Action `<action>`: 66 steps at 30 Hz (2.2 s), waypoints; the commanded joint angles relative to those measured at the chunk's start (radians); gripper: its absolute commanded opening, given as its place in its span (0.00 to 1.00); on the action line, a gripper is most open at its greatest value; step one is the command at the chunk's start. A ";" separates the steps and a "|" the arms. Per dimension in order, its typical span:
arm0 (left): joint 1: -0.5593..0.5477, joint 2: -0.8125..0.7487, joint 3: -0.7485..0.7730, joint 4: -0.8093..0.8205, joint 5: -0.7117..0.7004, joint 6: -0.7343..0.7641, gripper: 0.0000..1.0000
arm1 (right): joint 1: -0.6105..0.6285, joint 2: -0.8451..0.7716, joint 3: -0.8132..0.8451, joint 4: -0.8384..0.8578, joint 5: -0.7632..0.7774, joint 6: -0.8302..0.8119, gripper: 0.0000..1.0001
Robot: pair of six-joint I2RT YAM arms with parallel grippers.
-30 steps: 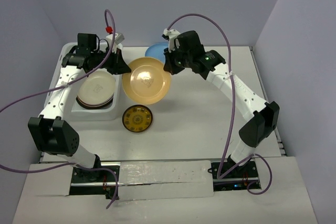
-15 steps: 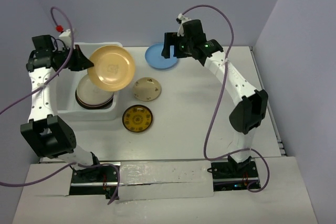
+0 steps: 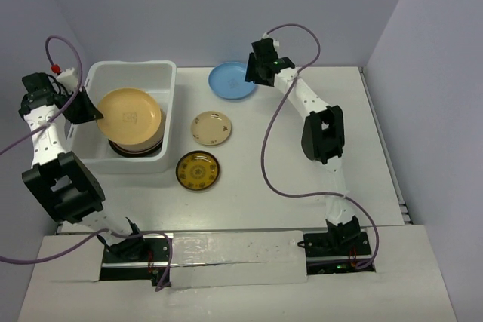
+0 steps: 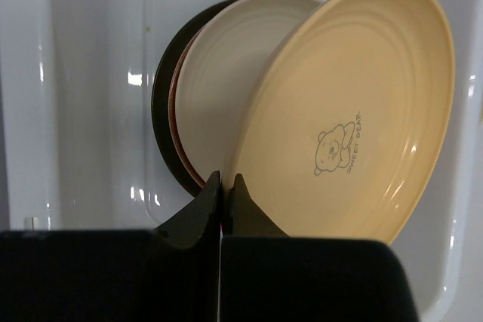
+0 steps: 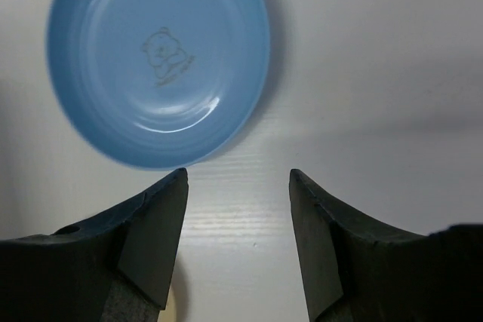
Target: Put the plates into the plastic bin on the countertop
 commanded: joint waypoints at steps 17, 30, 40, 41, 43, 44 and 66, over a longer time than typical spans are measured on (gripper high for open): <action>0.010 0.048 -0.083 0.065 -0.087 -0.020 0.48 | -0.049 0.199 0.073 0.118 -0.078 0.271 0.59; 0.010 0.026 0.010 -0.007 -0.061 -0.077 0.99 | -0.087 0.274 0.083 0.186 -0.193 0.389 0.45; 0.013 0.013 0.048 -0.041 -0.076 -0.075 0.99 | -0.105 0.263 0.027 0.191 -0.219 0.449 0.00; 0.017 0.011 0.052 -0.044 -0.069 -0.075 0.99 | -0.109 0.258 0.009 0.191 -0.223 0.449 0.00; 0.018 0.010 0.064 -0.055 -0.049 -0.069 0.99 | -0.124 0.234 -0.020 0.184 -0.242 0.435 0.00; 0.020 0.009 0.074 -0.062 -0.031 -0.065 0.99 | -0.133 0.217 -0.046 0.178 -0.250 0.425 0.00; -0.372 -0.106 0.171 0.037 0.195 -0.084 0.96 | -0.109 -0.543 -0.620 0.292 -0.454 -0.074 0.00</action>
